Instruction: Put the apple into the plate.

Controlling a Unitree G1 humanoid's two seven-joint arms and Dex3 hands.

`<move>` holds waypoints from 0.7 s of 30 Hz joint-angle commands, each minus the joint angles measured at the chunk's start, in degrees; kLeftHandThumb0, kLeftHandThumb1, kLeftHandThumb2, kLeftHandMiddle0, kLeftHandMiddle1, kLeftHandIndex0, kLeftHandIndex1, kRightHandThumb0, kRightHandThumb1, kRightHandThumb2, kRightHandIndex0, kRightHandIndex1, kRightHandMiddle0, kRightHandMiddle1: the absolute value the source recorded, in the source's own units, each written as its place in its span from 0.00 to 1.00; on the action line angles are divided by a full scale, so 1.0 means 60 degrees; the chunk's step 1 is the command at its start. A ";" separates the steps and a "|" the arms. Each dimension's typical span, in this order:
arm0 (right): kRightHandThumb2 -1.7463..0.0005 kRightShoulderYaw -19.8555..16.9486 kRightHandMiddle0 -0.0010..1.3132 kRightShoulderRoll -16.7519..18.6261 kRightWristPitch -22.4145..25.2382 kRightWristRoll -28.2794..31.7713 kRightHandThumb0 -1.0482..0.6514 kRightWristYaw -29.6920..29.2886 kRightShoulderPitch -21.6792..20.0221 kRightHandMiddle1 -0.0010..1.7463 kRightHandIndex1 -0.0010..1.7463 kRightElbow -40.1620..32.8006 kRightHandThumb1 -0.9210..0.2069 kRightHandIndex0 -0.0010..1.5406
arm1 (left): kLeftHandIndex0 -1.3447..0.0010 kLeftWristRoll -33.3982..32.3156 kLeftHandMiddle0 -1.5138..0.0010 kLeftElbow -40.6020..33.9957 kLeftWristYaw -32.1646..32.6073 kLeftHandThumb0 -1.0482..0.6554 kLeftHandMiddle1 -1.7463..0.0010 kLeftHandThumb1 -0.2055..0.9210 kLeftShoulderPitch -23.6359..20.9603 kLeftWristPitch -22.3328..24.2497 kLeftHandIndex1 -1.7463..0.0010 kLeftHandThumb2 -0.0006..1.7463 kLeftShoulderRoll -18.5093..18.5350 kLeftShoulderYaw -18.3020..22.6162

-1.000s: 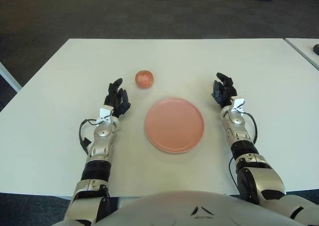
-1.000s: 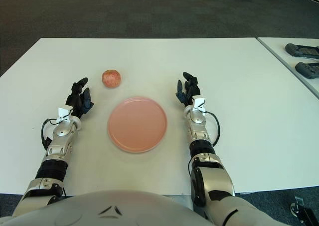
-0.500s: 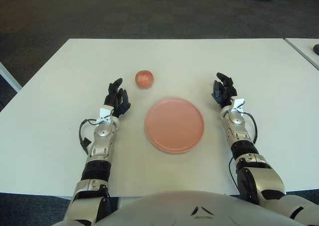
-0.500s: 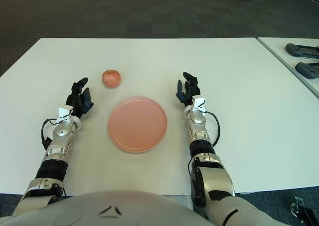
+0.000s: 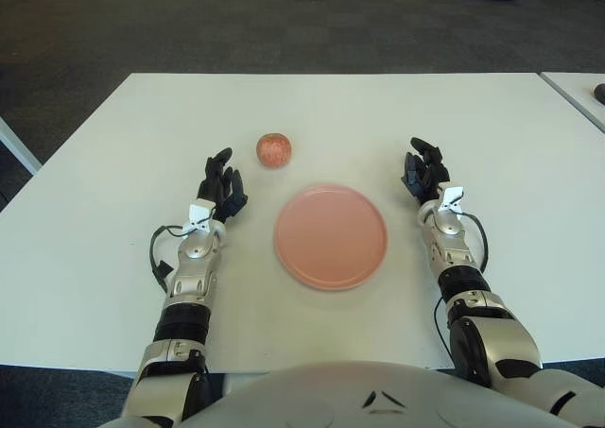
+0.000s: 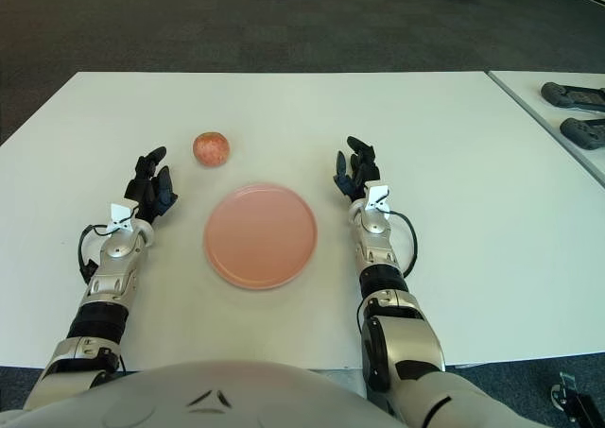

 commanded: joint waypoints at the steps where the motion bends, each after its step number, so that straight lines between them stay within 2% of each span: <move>1: 0.64 -0.0023 0.00 0.0003 0.0089 0.0001 0.22 -0.0013 0.0016 0.39 0.13 0.0105 0.00 0.15 | 1.00 0.0019 0.83 -0.0005 0.0084 0.13 1.00 1.00 0.0004 -0.0062 0.72 0.50 0.0060 0.0046; 5: 0.64 -0.0023 0.00 0.0003 0.0089 0.0001 0.22 -0.0013 0.0016 0.39 0.13 0.0105 0.00 0.15 | 1.00 -0.0020 0.83 -0.0132 -0.0035 0.13 1.00 1.00 -0.0039 -0.0039 0.72 0.50 0.0229 0.0117; 9: 0.64 -0.0011 0.00 0.0021 0.0087 -0.0008 0.22 -0.0024 0.0052 0.39 0.13 0.0058 0.00 0.15 | 1.00 -0.0185 0.83 -0.0862 -0.0287 0.13 1.00 1.00 -0.0210 0.0493 0.70 0.50 0.0646 0.0330; 21: 0.64 0.0011 0.00 0.0048 0.0087 -0.0021 0.22 -0.0047 0.0099 0.39 0.13 -0.0007 0.00 0.15 | 1.00 0.0103 0.84 -0.1652 -0.0096 0.13 1.00 1.00 -0.0081 0.0569 0.69 0.50 0.0740 0.0329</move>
